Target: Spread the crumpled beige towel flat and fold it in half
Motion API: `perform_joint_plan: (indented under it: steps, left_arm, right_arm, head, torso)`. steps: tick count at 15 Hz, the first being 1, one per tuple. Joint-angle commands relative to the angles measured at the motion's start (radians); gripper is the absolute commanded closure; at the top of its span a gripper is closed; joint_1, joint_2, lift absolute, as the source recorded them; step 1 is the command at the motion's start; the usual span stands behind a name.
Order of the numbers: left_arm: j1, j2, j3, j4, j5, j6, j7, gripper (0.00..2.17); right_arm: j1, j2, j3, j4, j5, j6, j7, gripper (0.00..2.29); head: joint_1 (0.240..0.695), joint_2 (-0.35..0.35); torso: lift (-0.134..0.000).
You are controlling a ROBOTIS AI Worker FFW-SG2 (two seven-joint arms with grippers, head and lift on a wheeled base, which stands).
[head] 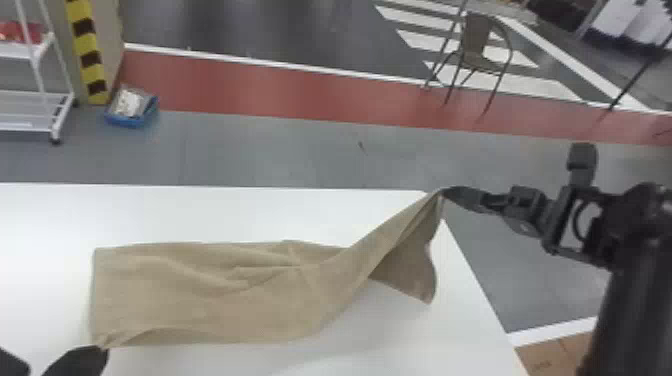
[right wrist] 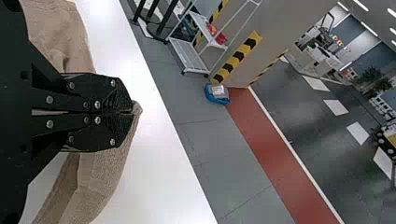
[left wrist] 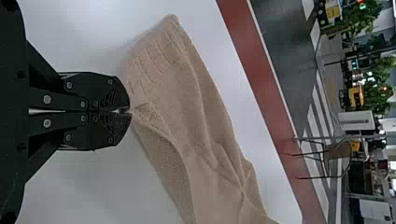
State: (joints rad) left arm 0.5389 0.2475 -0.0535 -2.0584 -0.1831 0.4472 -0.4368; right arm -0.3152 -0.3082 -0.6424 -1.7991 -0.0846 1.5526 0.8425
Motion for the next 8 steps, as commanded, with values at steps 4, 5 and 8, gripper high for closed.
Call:
perform_joint_plan:
  steps: [4, 5, 8]
  left_arm:
    - [-0.031, -0.037, 0.084, -0.157, 0.085, 0.239, -0.003, 1.71]
    - [-0.037, -0.039, 0.109, -0.186, 0.114, 0.267, -0.003, 1.71]
    - [-0.054, -0.04, 0.158, -0.227, 0.166, 0.313, -0.003, 1.71]
  right_arm:
    - [-0.03, -0.04, -0.008, 0.032, -0.004, 0.02, 0.024, 1.21]
    - [-0.039, -0.048, -0.011, 0.04, -0.004, 0.02, 0.024, 1.21]
    - [-0.041, -0.055, -0.022, 0.04, 0.002, 0.02, 0.024, 1.21]
  head:
    - [0.695, -0.3]
    - [0.695, -0.296]
    - [0.695, -0.286]
  torso:
    - [0.0]
    - [0.0]
    - [0.0]
